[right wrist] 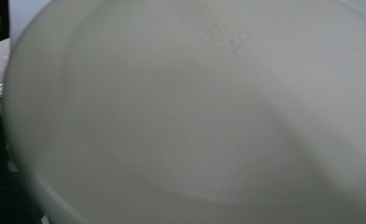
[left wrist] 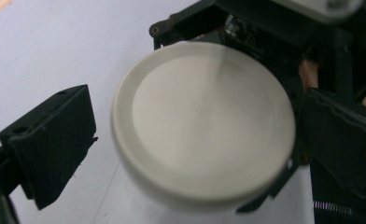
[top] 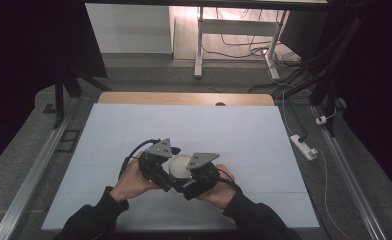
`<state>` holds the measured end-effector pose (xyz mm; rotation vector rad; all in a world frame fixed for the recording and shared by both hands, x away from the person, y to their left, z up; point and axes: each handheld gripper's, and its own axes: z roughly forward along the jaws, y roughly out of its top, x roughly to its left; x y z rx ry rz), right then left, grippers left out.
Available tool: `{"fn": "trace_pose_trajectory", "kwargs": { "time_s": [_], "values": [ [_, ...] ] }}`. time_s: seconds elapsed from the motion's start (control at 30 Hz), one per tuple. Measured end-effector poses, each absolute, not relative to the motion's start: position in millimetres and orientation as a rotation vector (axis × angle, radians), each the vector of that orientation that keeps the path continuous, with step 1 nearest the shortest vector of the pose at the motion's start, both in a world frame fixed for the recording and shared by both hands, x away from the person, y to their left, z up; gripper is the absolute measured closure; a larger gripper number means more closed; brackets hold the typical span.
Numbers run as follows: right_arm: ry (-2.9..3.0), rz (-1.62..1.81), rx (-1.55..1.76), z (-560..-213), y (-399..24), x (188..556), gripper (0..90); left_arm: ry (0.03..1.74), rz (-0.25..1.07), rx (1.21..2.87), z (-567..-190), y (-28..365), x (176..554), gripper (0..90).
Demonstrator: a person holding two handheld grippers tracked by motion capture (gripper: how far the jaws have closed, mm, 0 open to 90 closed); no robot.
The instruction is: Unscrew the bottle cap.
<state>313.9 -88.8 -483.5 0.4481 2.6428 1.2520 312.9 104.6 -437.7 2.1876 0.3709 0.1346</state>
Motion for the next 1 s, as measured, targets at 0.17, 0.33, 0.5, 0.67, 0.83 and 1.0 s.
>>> {"fn": "trace_pose_trajectory", "kwargs": {
  "time_s": [0.17,0.33,0.5,0.67,0.83,1.0],
  "values": [
    [2.689,1.305,0.378,-482,-88,311,6.4,0.217,0.100,2.225,-433,118,311,0.1],
    [2.724,1.333,0.290,-482,-85,306,6.3,0.104,0.036,2.222,-434,120,310,0.9],
    [2.744,1.343,0.206,-481,-83,301,6.4,0.037,0.000,2.235,-436,117,308,3.3],
    [2.745,1.329,0.192,-481,-82,299,6.4,0.039,0.031,2.251,-438,115,306,7.5],
    [2.720,1.298,0.265,-481,-83,304,6.4,0.136,0.064,2.252,-439,112,308,7.6],
    [2.681,1.260,0.353,-482,-85,308,6.4,0.269,0.102,2.250,-438,105,309,7.6]
  ]
}}
